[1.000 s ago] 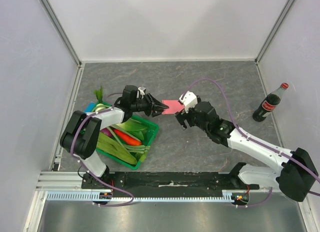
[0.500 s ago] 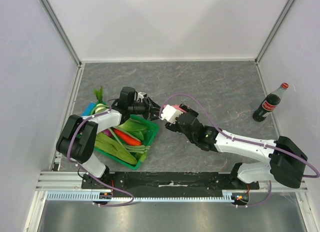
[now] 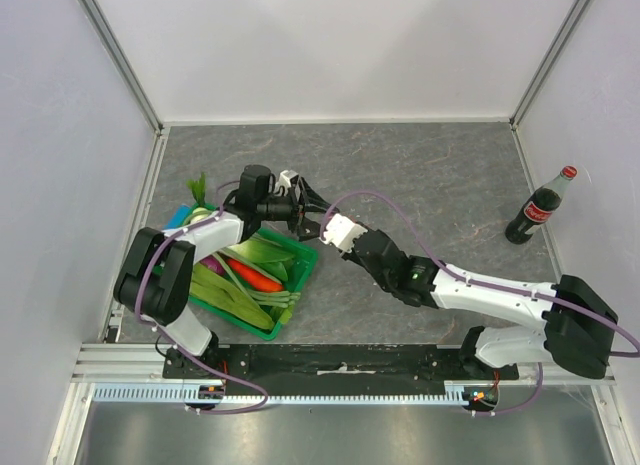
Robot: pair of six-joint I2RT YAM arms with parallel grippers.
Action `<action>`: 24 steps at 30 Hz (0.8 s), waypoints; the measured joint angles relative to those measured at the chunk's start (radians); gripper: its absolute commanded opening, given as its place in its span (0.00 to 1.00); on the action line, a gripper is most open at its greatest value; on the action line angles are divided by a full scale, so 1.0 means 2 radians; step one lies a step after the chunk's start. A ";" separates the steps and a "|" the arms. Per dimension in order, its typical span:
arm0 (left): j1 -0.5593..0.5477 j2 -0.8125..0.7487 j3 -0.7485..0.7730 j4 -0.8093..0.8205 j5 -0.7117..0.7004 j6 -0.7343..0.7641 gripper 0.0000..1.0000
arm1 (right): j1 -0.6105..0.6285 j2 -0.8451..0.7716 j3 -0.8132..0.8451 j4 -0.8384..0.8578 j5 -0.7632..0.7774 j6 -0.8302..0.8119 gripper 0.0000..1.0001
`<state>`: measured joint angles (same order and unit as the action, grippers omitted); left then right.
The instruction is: Fold the paper box
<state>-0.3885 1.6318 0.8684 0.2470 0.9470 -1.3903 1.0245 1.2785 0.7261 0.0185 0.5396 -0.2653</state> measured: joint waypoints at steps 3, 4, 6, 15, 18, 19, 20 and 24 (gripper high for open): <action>0.001 -0.006 0.017 -0.032 -0.016 0.068 0.78 | -0.004 -0.009 0.002 -0.029 -0.002 0.041 0.28; 0.002 -0.014 0.018 -0.044 -0.028 0.093 0.78 | -0.007 -0.010 0.004 -0.042 -0.005 0.055 0.27; 0.004 -0.040 0.018 -0.073 -0.062 0.143 0.73 | -0.013 -0.010 0.012 -0.070 -0.016 0.085 0.27; -0.044 -0.206 -0.039 -0.036 -0.299 0.362 0.68 | -0.130 0.032 0.060 -0.179 -0.186 0.167 0.24; -0.078 -0.202 -0.089 0.034 -0.325 0.407 0.68 | -0.162 0.075 0.084 -0.218 -0.233 0.162 0.24; -0.084 -0.193 -0.097 0.046 -0.326 0.417 0.68 | -0.167 0.087 0.092 -0.229 -0.244 0.159 0.24; -0.090 -0.175 -0.104 0.060 -0.325 0.431 0.68 | -0.172 0.100 0.100 -0.236 -0.257 0.156 0.24; -0.091 -0.108 -0.093 0.085 -0.292 0.482 0.60 | -0.182 0.118 0.125 -0.262 -0.298 0.139 0.24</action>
<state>-0.5705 1.4151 0.6827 0.4168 0.3622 -0.4259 0.6609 1.5146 0.9760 -0.5049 -0.0566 0.0128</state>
